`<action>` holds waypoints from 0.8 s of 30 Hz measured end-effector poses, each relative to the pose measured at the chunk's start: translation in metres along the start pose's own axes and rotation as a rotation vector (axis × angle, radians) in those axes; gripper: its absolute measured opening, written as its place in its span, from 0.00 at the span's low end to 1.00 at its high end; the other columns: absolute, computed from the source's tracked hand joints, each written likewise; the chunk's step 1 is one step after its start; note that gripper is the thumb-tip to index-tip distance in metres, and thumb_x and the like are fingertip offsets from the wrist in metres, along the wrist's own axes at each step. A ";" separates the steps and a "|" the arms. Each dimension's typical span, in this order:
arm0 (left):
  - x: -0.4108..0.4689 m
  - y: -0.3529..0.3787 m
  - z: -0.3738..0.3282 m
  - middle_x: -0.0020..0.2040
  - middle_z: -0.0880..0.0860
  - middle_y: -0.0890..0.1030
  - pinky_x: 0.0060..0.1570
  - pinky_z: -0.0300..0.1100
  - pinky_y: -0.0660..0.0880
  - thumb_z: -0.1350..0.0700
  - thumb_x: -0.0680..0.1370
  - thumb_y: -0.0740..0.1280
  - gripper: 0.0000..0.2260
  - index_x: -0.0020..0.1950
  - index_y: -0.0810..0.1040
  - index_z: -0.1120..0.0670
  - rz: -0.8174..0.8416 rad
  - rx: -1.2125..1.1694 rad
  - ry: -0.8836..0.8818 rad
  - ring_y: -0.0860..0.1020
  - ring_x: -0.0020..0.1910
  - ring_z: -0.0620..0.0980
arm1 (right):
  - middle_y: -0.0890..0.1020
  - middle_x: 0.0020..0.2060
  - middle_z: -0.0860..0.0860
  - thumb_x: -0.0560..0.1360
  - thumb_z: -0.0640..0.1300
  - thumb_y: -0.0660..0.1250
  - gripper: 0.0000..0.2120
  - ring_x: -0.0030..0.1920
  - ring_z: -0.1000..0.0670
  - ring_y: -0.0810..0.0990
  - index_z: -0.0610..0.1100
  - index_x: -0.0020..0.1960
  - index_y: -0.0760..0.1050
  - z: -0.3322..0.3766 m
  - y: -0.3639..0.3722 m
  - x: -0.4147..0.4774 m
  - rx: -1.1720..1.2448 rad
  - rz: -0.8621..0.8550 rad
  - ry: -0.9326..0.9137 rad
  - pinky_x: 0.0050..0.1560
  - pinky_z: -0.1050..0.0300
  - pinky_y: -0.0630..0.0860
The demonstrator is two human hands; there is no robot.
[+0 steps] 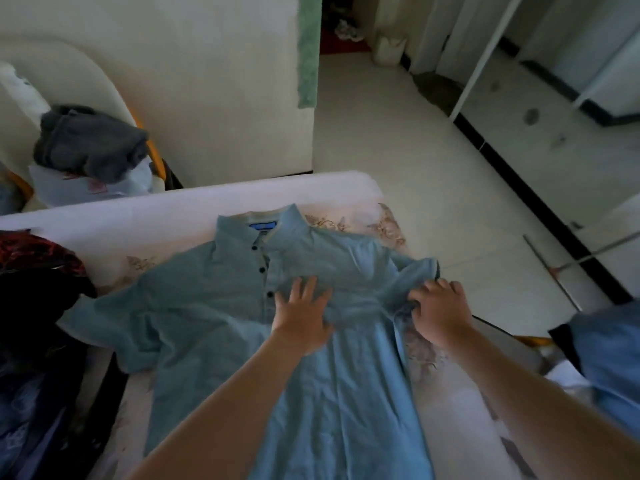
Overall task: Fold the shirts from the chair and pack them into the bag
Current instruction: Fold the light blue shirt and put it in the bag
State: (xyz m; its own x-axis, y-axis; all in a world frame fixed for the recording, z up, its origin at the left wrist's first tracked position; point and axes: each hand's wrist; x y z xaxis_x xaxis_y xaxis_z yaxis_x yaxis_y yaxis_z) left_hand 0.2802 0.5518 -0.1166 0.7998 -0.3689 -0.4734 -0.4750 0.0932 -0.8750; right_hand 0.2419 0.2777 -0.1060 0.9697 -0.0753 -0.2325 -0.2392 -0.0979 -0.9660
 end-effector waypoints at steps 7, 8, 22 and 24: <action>0.014 -0.009 -0.054 0.74 0.52 0.63 0.71 0.50 0.60 0.49 0.80 0.59 0.21 0.73 0.65 0.49 -0.273 -0.066 0.184 0.61 0.72 0.54 | 0.77 0.49 0.42 0.75 0.63 0.57 0.24 0.51 0.39 0.76 0.43 0.51 0.77 -0.014 0.016 -0.020 0.515 -0.087 0.505 0.52 0.48 0.72; 0.016 -0.011 -0.064 0.74 0.51 0.64 0.70 0.49 0.61 0.51 0.80 0.59 0.20 0.73 0.65 0.49 -0.274 -0.100 0.239 0.63 0.72 0.53 | 0.78 0.48 0.43 0.73 0.67 0.59 0.28 0.50 0.39 0.77 0.43 0.50 0.76 -0.009 0.017 -0.022 0.600 -0.089 0.564 0.51 0.48 0.74; 0.102 -0.074 -0.170 0.76 0.56 0.62 0.52 0.49 0.75 0.68 0.76 0.65 0.29 0.74 0.69 0.48 -0.193 0.425 0.716 0.75 0.60 0.58 | 0.82 0.34 0.54 0.63 0.55 0.72 0.10 0.35 0.51 0.82 0.51 0.35 0.76 -0.004 0.050 -0.030 0.887 -0.057 0.638 0.38 0.54 0.81; 0.106 -0.073 -0.174 0.68 0.56 0.70 0.48 0.48 0.71 0.65 0.76 0.67 0.23 0.70 0.72 0.51 -0.197 0.506 0.707 0.76 0.58 0.57 | 0.81 0.37 0.52 0.65 0.53 0.73 0.10 0.35 0.51 0.81 0.51 0.33 0.74 -0.007 0.052 -0.031 0.831 -0.030 0.609 0.38 0.57 0.79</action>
State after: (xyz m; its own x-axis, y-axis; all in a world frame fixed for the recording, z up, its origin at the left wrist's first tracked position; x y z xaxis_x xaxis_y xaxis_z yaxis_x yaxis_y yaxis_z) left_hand 0.3358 0.3449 -0.0853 0.3574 -0.8900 -0.2831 0.0005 0.3033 -0.9529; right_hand 0.1989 0.2681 -0.1480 0.7295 -0.5969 -0.3340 0.1191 0.5917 -0.7973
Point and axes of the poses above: each hand's wrist, its own x-axis towards the middle knuckle, its own y-axis out of the palm, z = x × y
